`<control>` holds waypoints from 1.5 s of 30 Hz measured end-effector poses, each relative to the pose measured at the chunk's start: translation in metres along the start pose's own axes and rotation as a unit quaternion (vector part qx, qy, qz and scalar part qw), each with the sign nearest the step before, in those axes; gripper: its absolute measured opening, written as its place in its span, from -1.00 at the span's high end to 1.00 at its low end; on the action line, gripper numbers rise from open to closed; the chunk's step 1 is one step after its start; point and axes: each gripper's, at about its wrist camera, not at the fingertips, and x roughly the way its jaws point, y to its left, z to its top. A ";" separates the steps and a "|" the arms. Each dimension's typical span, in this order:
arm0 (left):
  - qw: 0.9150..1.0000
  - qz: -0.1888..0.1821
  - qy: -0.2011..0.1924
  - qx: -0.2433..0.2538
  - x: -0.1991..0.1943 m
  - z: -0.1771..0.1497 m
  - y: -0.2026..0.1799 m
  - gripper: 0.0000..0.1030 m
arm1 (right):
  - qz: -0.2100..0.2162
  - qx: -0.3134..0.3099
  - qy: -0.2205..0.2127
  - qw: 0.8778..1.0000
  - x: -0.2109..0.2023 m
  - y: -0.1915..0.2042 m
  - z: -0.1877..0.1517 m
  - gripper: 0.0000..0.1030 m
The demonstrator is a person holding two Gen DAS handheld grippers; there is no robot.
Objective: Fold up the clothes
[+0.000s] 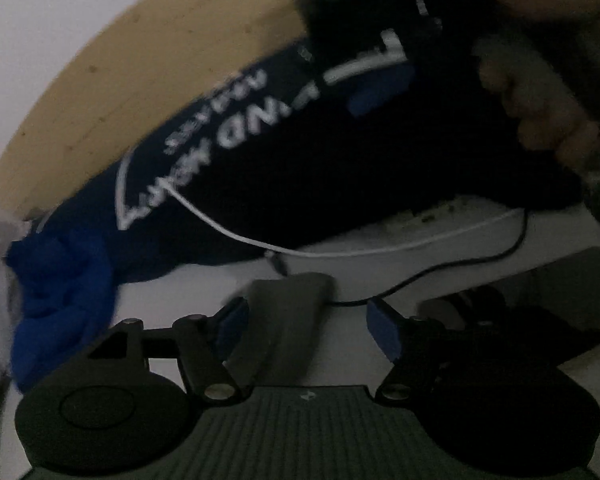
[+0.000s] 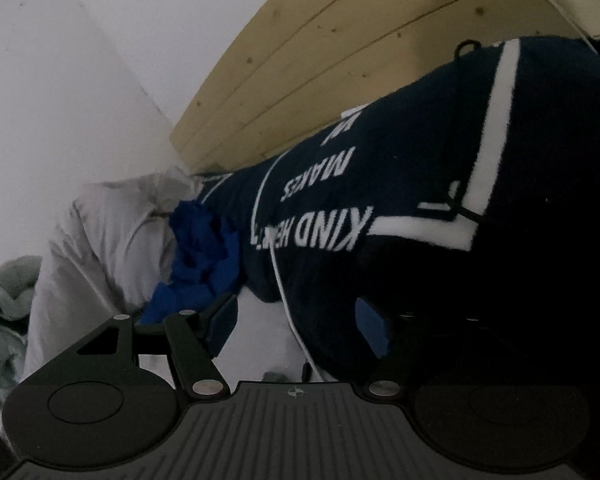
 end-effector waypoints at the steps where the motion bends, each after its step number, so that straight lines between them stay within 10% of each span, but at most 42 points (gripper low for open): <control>1: 1.000 0.002 0.007 0.000 0.008 -0.001 -0.001 -0.20 | 0.001 -0.001 0.000 1.000 0.000 0.000 0.000 -0.35; 8: 0.997 0.014 0.029 -0.070 0.022 -0.015 0.036 0.88 | 0.004 -0.010 0.006 1.000 0.004 0.002 -0.002 -0.36; 20: 0.966 0.032 0.023 -0.257 0.039 -0.031 0.153 0.89 | 0.013 -0.014 0.019 1.000 0.008 0.006 -0.008 -0.35; 26: 0.960 0.082 0.050 -0.264 0.074 -0.041 0.182 0.86 | 0.018 -0.032 0.036 0.999 0.011 0.014 -0.012 -0.36; 29: 0.953 0.111 0.067 -0.272 0.086 -0.046 0.191 0.75 | 0.023 -0.032 0.045 0.998 0.015 0.017 -0.015 -0.36; 31: 0.952 0.122 0.053 -0.275 0.078 -0.043 0.194 0.24 | 0.025 -0.034 0.047 0.998 0.016 0.020 -0.017 -0.36; 33: 0.957 0.133 0.037 -0.256 0.069 -0.036 0.190 -0.15 | 0.027 -0.036 0.049 0.998 0.017 0.021 -0.019 -0.36; 37: 0.977 0.095 0.026 -0.191 0.054 -0.024 0.161 -0.18 | 0.026 -0.029 0.043 0.998 0.015 0.020 -0.019 -0.36; 45: 0.986 0.040 0.093 -0.129 0.087 -0.022 0.108 0.36 | 0.023 -0.011 0.030 0.999 0.007 0.013 -0.015 -0.36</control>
